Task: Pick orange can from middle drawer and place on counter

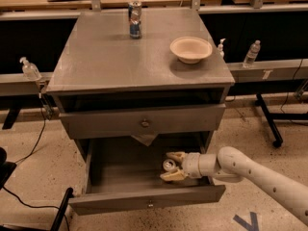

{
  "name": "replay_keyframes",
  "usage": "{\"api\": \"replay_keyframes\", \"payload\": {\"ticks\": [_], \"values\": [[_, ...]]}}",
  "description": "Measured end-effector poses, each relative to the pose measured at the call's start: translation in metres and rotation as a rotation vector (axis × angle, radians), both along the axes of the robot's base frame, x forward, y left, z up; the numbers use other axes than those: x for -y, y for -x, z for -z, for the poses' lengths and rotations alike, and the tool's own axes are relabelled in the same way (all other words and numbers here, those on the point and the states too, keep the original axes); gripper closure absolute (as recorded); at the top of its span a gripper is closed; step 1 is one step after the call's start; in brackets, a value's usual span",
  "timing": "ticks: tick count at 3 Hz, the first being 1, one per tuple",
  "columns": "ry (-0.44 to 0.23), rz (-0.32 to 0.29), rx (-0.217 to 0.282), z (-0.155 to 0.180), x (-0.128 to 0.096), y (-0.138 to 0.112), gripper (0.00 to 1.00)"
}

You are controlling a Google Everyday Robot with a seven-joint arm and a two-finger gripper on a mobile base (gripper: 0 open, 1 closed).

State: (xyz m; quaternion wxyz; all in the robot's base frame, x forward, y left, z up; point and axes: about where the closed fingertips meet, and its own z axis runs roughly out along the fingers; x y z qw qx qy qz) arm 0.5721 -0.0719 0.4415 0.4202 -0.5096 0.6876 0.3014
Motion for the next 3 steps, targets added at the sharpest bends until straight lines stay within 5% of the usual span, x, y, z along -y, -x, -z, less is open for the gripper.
{"api": "replay_keyframes", "payload": {"ticks": [2,3], "values": [[-0.052,0.055,-0.005,-0.012,0.011,-0.006,0.99],[-0.154,0.050,0.022,-0.097,0.018,-0.006,1.00]]}}
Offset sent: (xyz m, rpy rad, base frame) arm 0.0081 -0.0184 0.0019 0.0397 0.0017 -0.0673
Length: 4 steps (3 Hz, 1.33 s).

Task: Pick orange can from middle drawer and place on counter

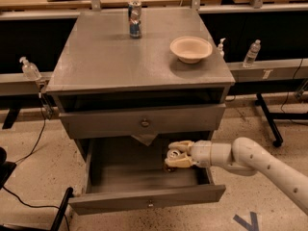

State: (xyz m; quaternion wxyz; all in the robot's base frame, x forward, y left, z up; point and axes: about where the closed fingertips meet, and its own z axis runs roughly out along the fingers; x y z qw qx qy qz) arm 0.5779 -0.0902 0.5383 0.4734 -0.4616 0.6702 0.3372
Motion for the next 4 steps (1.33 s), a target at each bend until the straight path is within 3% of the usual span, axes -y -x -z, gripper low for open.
{"api": "replay_keyframes", "payload": {"ticks": [1,2,4], "values": [[-0.048,-0.061,0.069,-0.088,-0.003,0.021,1.00],[-0.042,-0.144,0.131,-0.175,-0.006,0.034,1.00],[0.023,-0.243,0.175,-0.294,-0.015,0.021,1.00]]}}
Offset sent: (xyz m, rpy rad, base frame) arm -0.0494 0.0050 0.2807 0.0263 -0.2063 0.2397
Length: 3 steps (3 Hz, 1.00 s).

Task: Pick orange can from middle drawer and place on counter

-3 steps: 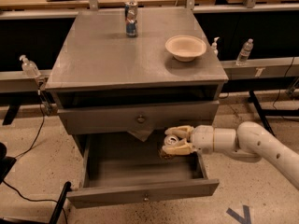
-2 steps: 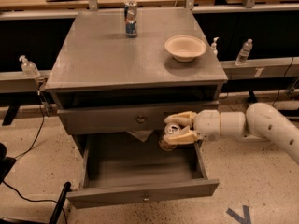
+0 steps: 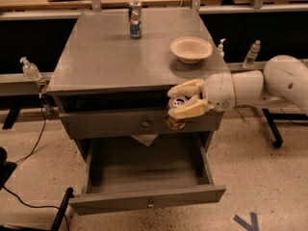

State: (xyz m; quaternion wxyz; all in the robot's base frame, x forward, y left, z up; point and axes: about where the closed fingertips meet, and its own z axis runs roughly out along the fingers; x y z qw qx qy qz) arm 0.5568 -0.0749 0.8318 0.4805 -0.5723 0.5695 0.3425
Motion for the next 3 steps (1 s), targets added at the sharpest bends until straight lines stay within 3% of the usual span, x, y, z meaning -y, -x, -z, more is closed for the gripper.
{"api": "replay_keyframes", "payload": {"ticks": [1,2,3], "values": [[0.029,-0.016,0.016,-0.052,-0.006,-0.011,1.00],[0.047,-0.014,-0.001,-0.091,-0.015,-0.031,1.00],[0.070,-0.014,-0.046,-0.122,-0.040,-0.067,1.00]]}}
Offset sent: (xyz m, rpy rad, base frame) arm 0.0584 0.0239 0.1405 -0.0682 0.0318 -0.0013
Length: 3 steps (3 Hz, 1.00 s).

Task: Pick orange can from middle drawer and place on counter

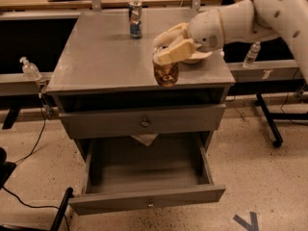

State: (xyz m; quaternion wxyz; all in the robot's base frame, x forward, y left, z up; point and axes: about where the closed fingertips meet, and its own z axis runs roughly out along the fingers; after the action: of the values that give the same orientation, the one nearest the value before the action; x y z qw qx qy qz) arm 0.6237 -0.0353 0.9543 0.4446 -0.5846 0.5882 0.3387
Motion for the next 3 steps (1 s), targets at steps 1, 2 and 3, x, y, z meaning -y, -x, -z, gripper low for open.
{"api": "replay_keyframes", "payload": {"ticks": [1,2,3], "values": [[0.003,0.000,-0.030,-0.011,-0.019,-0.022,1.00],[-0.048,0.061,-0.098,-0.006,-0.034,-0.047,1.00],[-0.100,0.133,-0.133,-0.001,-0.047,-0.068,1.00]]}}
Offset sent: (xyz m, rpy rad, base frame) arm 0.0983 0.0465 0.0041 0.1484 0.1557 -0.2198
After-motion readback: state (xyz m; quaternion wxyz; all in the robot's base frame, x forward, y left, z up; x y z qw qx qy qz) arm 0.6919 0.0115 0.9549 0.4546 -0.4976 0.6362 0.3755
